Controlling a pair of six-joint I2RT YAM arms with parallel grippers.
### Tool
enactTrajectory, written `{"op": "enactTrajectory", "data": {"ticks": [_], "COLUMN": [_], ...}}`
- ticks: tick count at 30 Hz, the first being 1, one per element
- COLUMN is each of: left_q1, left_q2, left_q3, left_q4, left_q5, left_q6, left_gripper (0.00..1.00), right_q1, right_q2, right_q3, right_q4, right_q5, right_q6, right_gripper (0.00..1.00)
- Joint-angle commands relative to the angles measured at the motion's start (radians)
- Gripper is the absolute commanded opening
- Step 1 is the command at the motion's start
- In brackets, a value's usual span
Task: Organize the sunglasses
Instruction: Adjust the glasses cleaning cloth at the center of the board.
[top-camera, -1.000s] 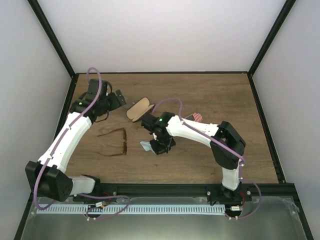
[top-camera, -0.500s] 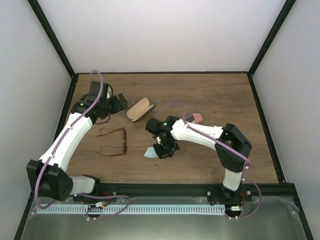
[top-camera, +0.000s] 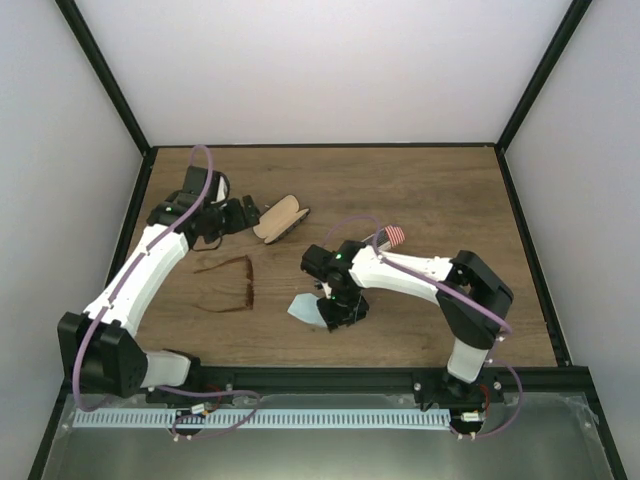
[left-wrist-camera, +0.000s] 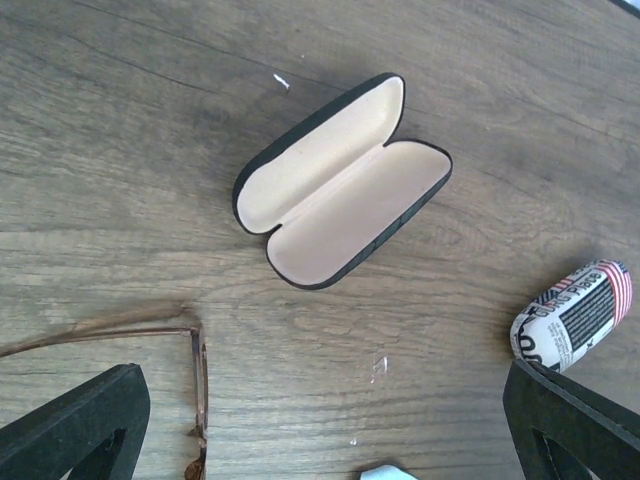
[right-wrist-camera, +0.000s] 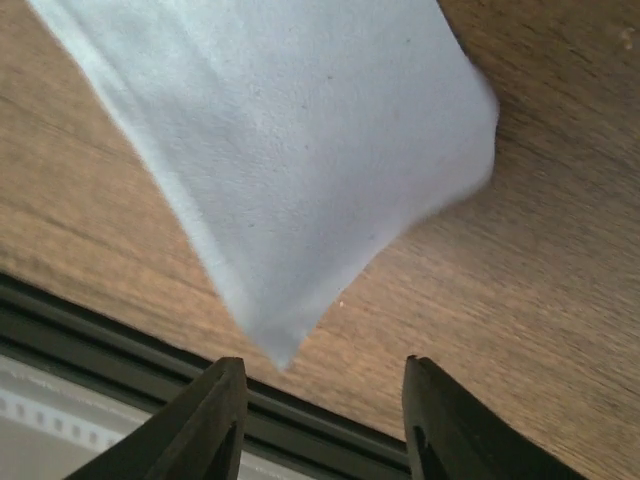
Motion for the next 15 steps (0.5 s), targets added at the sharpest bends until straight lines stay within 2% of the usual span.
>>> {"op": "enactTrajectory", "data": {"ticks": [1, 4, 7, 11, 13, 15], "left_q1": [0.004, 0.004, 0.002, -0.016, -0.033, -0.054], "left_q2": [0.037, 0.061, 0.089, 0.111, 0.115, 0.115], "left_q3": [0.008, 0.024, 0.029, 0.015, 0.006, -0.006], "left_q4": [-0.003, 0.001, 0.016, 0.036, 0.043, 0.048], "left_q5": [0.022, 0.022, 0.031, 0.054, 0.059, 0.058], "left_q6": [0.037, 0.053, 0.06, 0.054, 0.047, 0.045], "left_gripper": [1.0, 1.0, 1.0, 0.95, 0.83, 0.59], "right_q1": [-0.007, -0.018, -0.043, -0.048, -0.047, -0.041], "right_q2": [-0.097, -0.117, -0.1, -0.015, 0.002, 0.021], "right_q3": [0.038, 0.096, 0.114, 0.115, 0.094, 0.082], "right_q4": [-0.034, -0.065, -0.034, 0.014, 0.054, 0.074], "right_q5": [0.004, 0.052, 0.036, 0.025, 0.007, 0.007], "right_q6": [0.029, 0.06, 0.062, 0.058, 0.063, 0.067], "right_gripper": [0.48, 0.48, 0.49, 0.4, 0.29, 0.08]}}
